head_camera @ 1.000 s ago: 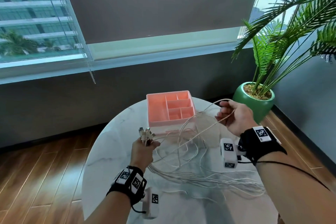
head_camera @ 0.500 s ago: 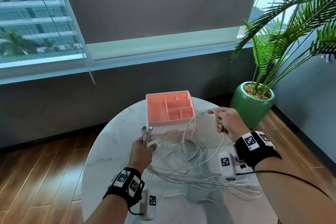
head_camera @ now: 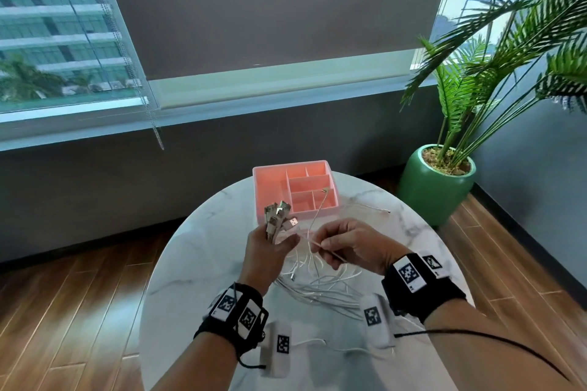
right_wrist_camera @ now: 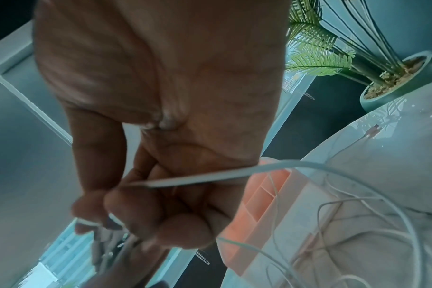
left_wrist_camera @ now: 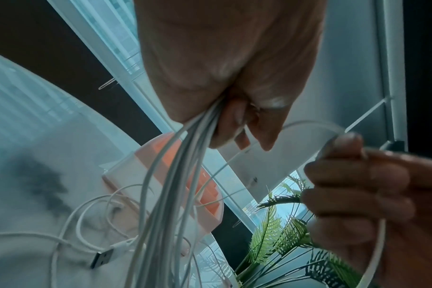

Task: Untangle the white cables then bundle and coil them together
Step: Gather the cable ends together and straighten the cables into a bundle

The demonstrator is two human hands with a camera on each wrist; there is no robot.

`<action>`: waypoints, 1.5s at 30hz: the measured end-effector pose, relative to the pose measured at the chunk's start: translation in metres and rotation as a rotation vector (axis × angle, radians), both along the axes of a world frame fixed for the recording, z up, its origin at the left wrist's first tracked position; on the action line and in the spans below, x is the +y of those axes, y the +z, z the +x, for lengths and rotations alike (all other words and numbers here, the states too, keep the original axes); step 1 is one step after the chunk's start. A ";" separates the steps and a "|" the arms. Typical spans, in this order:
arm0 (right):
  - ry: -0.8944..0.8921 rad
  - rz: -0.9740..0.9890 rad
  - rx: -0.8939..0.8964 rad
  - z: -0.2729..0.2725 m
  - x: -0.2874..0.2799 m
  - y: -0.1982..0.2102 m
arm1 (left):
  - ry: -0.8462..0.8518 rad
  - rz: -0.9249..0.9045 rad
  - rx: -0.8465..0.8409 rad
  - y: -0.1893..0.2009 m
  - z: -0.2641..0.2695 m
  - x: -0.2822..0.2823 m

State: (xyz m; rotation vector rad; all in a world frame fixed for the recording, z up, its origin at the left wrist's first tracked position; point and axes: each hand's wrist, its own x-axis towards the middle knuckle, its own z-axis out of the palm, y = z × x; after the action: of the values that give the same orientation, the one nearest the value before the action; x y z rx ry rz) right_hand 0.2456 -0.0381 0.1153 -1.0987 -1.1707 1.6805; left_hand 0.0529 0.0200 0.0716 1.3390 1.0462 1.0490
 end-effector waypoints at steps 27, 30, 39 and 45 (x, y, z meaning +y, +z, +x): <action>-0.834 0.083 0.371 0.107 -0.007 0.068 | 0.190 -0.394 -0.143 -0.039 -0.042 0.004; -0.799 0.115 0.379 0.117 -0.015 0.067 | 0.230 -0.406 -0.107 -0.044 -0.042 0.004; -1.249 0.296 0.665 0.143 -0.024 0.073 | 0.234 -0.421 -0.336 -0.027 -0.032 0.006; -1.429 -0.216 0.224 0.178 -0.032 0.007 | 0.174 -0.401 -0.428 -0.006 -0.028 0.004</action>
State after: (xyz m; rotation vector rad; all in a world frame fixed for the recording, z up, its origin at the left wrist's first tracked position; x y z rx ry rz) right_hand 0.4233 -0.0702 0.1223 -1.3105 0.0994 0.7142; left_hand 0.0251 0.0239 0.0656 0.6726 0.9898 1.1197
